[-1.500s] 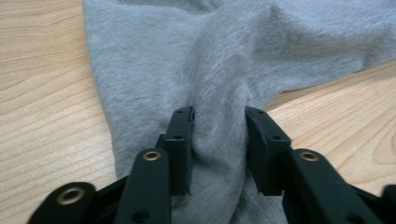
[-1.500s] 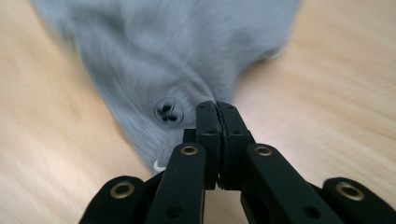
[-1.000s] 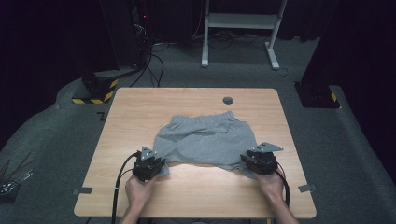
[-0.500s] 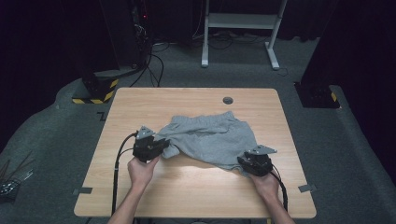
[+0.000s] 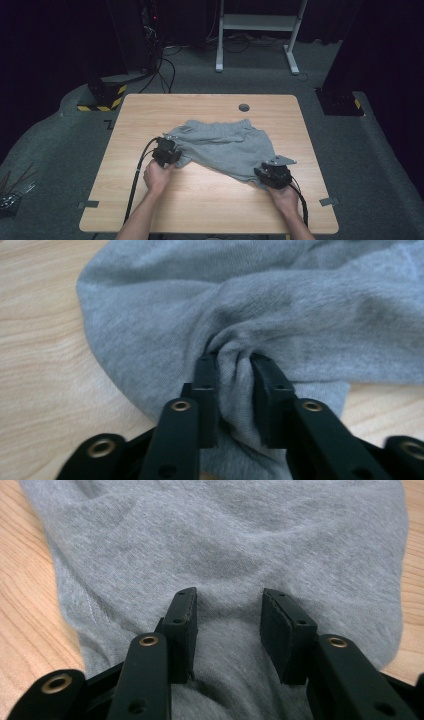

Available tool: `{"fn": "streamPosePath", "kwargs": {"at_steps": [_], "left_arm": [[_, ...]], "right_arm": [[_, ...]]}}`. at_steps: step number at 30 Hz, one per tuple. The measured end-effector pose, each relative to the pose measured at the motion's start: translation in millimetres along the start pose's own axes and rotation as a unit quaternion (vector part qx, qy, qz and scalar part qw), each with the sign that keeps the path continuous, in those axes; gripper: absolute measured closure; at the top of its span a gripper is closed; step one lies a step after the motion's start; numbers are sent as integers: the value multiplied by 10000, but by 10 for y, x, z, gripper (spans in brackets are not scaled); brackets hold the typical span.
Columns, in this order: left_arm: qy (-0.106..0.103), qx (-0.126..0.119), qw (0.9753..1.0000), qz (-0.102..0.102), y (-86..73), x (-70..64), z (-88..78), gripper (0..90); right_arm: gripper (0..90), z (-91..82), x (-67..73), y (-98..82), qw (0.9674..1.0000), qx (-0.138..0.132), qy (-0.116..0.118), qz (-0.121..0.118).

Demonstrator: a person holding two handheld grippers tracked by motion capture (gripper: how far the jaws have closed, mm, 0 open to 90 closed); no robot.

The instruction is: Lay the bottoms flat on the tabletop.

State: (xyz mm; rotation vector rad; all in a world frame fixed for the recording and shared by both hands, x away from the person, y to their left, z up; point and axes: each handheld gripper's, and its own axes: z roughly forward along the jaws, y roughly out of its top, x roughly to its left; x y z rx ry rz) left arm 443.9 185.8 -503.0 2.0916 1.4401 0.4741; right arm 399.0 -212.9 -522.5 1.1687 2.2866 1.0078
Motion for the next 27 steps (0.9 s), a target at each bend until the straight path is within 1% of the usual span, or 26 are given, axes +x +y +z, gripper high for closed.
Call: {"fn": "streamPosePath", "kwargs": {"at_steps": [1, 2, 4, 5, 7, 8, 9, 10, 11, 13, 14, 16, 18, 19, 20, 23, 25, 26, 27], "left_arm": [[11, -31, 10000, -30, -27, 11, -26, 672], [7, -70, 10000, -11, -54, 17, -63, 637], [9, -159, 9999, 48, -112, 13, -151, 579], [44, -201, 9997, 112, -141, 11, -207, 557], [12, -344, 9993, 128, -197, 0, -324, 528], [18, -410, 9990, 169, -225, -7, -384, 516], [6, -458, 9988, 184, -251, -14, -438, 507], [-19, -530, 9985, 168, -277, -22, -490, 499], [-29, -604, 9980, 159, -307, -31, -542, 494], [-86, -705, 9974, 95, -365, -54, -624, 492], [-99, -746, 9971, 77, -394, -73, -659, 493], [-189, -799, 9966, 90, -450, -130, -712, 512], [-295, -819, 9961, 158, -506, -207, -735, 541], [-332, -804, 9960, 191, -530, -242, -732, 552], [-363, -786, 9960, 203, -547, -269, -713, 561], [-390, -609, 9970, 275, -557, -327, -606, 570], [-345, -515, 9977, 273, -541, -349, -518, 564], [-322, -478, 9980, 258, -530, -360, -477, 556], [-268, -443, 9982, 285, -518, -370, -438, 549]], "right_arm": [[588, 0, 0, 0, 10000, 0, 0, 1], [589, 0, -1, 0, 10000, -3, 7, 3], [589, 0, -2, 1, 10000, 1, 11, 10], [589, -1, 1, 5, 10000, 21, 2, 10], [595, 0, 0, 20, 10000, 62, -15, 5], [599, 1, 5, 31, 9999, 100, -38, 39], [599, 3, 9, 48, 9999, 134, -65, 22], [599, -1, 24, 70, 9998, 184, -108, 9], [599, -19, 43, 91, 9998, 141, -144, -8], [608, -88, 80, 143, 9999, -70, -120, -41], [620, -131, 106, 176, 9998, -165, -85, -79], [657, -205, 173, 238, 9993, -289, 38, -239], [699, -241, 248, 275, 9984, -289, 224, -434], [721, -243, 273, 275, 9979, -275, 348, -481], [736, -233, 291, 269, 9975, -231, 465, -477], [755, -163, 355, 231, 9968, -62, 559, -562], [730, -112, 405, 229, 9964, -20, 546, -645], [693, -97, 434, 239, 9963, -70, 529, -668], [652, -80, 461, 258, 9963, -126, 542, -657]]}}
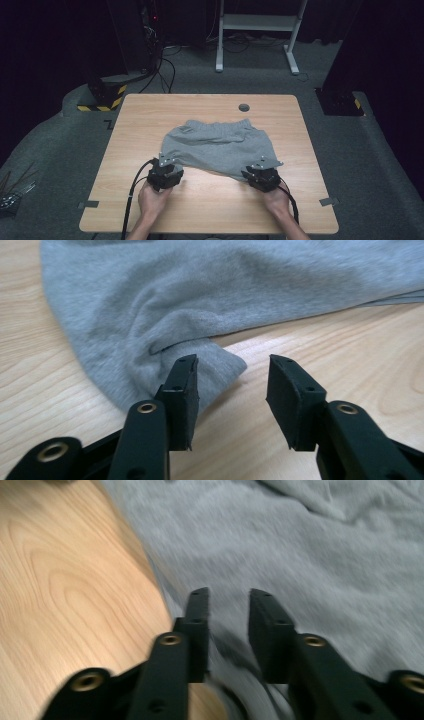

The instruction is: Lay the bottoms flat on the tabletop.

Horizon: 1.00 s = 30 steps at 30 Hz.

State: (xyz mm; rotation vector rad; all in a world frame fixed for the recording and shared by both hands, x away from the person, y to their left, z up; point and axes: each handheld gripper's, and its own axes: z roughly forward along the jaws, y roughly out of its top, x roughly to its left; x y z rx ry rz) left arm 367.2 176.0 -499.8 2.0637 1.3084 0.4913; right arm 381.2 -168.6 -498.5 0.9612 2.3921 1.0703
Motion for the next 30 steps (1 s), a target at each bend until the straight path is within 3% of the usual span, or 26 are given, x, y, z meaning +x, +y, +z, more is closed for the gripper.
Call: {"fn": "streamPosePath", "kwargs": {"at_steps": [4, 8, 10, 14, 16, 22, 25, 30], "left_arm": [[150, 124, 9998, -102, 9, 13, 128, 537], [210, 108, 9997, -109, 0, 39, 169, 584], [251, 96, 9996, -84, -3, 54, 168, 639], [233, 137, 9996, -78, -5, 105, 149, 786], [249, 160, 9996, 43, -11, 111, 120, 835], [202, -134, 9996, 161, -46, 199, -181, 856], [205, -339, 9992, 63, -71, 298, -378, 857], [264, -425, 9987, -69, -141, 434, -511, 860]], "right_arm": [[524, 136, 69, 111, 10000, 0, 50, -23], [504, 301, 48, 178, 9997, 179, 135, 45], [545, 373, 35, 190, 9994, 297, 159, 69], [791, 447, 14, 210, 9986, 441, 280, 31], [853, 427, 6, 239, 9986, 436, 290, 35], [870, 246, -85, 344, 9997, 122, 200, 70], [869, 189, -160, 395, 9998, 76, 60, 145], [867, 281, -299, 452, 9987, 298, -169, 373]]}}
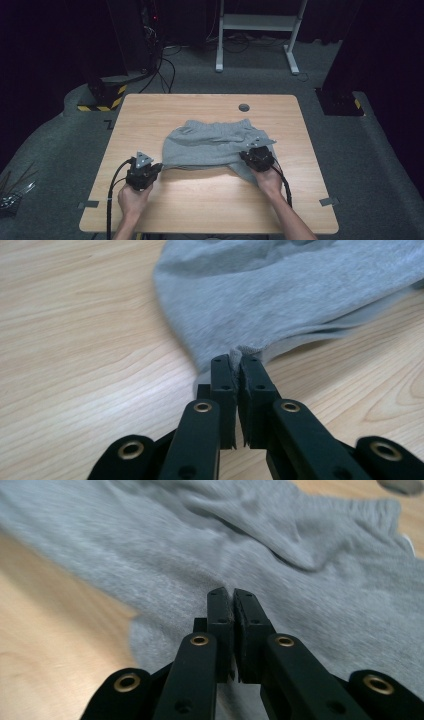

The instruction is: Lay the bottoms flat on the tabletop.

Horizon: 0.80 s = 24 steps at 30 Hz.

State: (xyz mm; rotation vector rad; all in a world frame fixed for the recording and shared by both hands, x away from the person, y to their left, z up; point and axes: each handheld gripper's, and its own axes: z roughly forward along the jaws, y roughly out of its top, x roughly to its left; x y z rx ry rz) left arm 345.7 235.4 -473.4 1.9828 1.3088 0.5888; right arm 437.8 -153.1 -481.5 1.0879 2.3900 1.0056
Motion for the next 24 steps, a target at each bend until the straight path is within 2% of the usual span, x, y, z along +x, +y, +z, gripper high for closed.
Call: {"fn": "streamPosePath", "kwargs": {"at_steps": [2, 4, 7, 9, 12, 15, 16, 20, 24], "left_arm": [[-32, 89, 10000, -31, -29, 16, 33, 859], [-94, 175, 9998, 38, -59, -13, 84, 850], [-309, 192, 9992, 133, -101, -84, 130, 792], [-382, 161, 9991, 124, -110, -112, 136, 716], [-476, 51, 9988, 141, -92, -175, 114, 624], [-596, 28, 9979, 253, -75, -281, 123, 586], [-662, 34, 9974, 266, -75, -318, 145, 584], [-688, 234, 9969, 307, -86, -443, 321, 572], [-608, 377, 9971, 267, -78, -486, 495, 582]], "right_arm": [[862, 127, -25, -7, 9996, 273, -67, 36], [822, 254, -32, -47, 9979, 628, -27, 171], [715, 225, -16, -103, 9985, 461, 28, 285], [664, 117, 27, -125, 9993, 322, -33, 186], [658, -89, 84, -185, 9999, 24, 25, 169], [675, -201, 161, -281, 9998, -34, 167, 53], [675, -212, 188, -315, 9998, -9, 207, -6], [649, -127, 277, -413, 9997, 103, 229, -68], [654, 14, 290, -442, 9995, 219, 215, -34]]}}
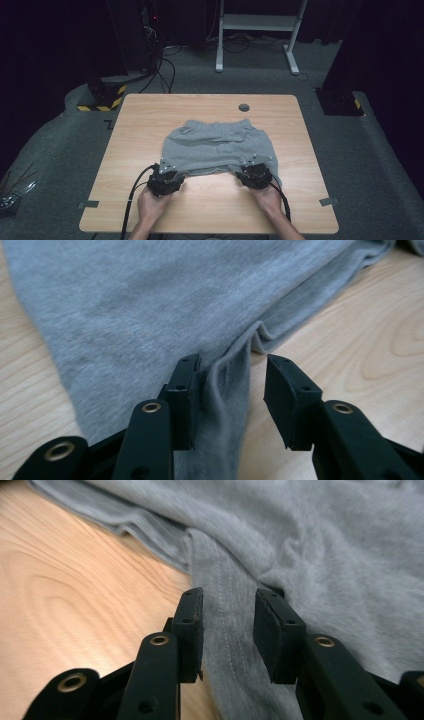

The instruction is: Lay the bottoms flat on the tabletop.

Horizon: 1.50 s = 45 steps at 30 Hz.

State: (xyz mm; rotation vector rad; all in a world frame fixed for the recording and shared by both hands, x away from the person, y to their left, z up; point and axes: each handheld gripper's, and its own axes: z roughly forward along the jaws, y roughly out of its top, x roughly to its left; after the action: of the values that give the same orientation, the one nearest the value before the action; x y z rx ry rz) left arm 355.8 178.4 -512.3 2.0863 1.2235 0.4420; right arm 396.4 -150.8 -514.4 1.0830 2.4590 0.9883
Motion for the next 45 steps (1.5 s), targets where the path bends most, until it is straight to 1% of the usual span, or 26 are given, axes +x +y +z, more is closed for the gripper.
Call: {"fn": "streamPosePath", "kwargs": {"at_steps": [1, 3, 4, 7, 9, 11, 13, 14, 17, 21, 24, 25, 27, 30, 32, 34, 35, 36, 37, 38, 39, 41, 43, 45], "left_arm": [[42, 9, 10000, -27, 10, 9, 38, 589], [137, -29, 9999, -45, 51, 42, 87, 611], [186, -12, 9998, -32, 83, 62, 114, 622], [303, 38, 9995, 7, 184, 109, 199, 648], [324, 92, 9994, -15, 240, 133, 236, 676], [282, 101, 9995, -32, 259, 146, 244, 723], [215, 99, 9997, -16, 239, 138, 207, 791], [182, 101, 9998, 36, 220, 129, 175, 812], [107, 47, 9999, 120, 140, 126, 37, 842], [20, -139, 9998, 118, 23, 153, -180, 845], [29, -198, 9997, 111, -69, 143, -300, 845], [11, -226, 9997, 101, -101, 138, -332, 845], [-6, -204, 9997, 104, -160, 128, -380, 845], [-62, -177, 9998, 94, -254, 116, -425, 845], [-63, -126, 9999, 90, -315, 111, -442, 842], [-66, -105, 9999, 40, -366, 125, -457, 818], [-74, -111, 9999, -23, -388, 142, -470, 804], [-102, -151, 9997, -135, -410, 161, -483, 791], [-79, -209, 9995, -242, -427, 178, -499, 781], [-40, -257, 9992, -301, -435, 191, -516, 773], [-26, -311, 9989, -348, -437, 195, -533, 767], [-35, -418, 9982, -420, -423, 200, -554, 750], [36, -461, 9980, -421, -387, 189, -559, 724], [78, -458, 9980, -437, -342, 171, -527, 678]], "right_arm": [[661, 10, -7, 7, 10000, -11, -33, 11], [671, 26, -43, 26, 9999, -7, -101, -41], [680, 35, -72, 38, 9998, -8, -186, -106], [727, 60, -221, 87, 9994, 50, -343, -74], [762, 66, -308, 105, 9991, 73, -411, -26], [800, 54, -347, 99, 9990, 93, -427, 8], [832, 28, -326, 72, 9993, 87, -367, -46], [838, 7, -310, 50, 9995, 79, -303, -36], [849, -84, -251, -31, 9998, 38, -96, -152], [851, -257, -158, -125, 9995, -105, 101, -270], [851, -372, -100, -198, 9991, -207, 204, -309], [851, -400, -78, -224, 9990, -201, 234, -315], [851, -433, -34, -276, 9987, -149, 249, -408], [850, -464, 24, -357, 9984, -103, 364, -430], [844, -472, 64, -406, 9981, -75, 450, -414], [821, -471, 97, -438, 9977, -61, 509, -454], [795, -475, 102, -446, 9976, -79, 535, -430], [765, -482, 95, -447, 9977, -117, 552, -368], [734, -489, 72, -446, 9978, -198, 573, -257], [702, -502, 39, -440, 9979, -276, 570, -127], [683, -517, 6, -429, 9980, -352, 525, -16], [664, -549, -54, -401, 9980, -441, 429, 119], [642, -563, -107, -372, 9987, -421, 216, 196], [617, -555, -166, -358, 9990, -343, -59, 271]]}}
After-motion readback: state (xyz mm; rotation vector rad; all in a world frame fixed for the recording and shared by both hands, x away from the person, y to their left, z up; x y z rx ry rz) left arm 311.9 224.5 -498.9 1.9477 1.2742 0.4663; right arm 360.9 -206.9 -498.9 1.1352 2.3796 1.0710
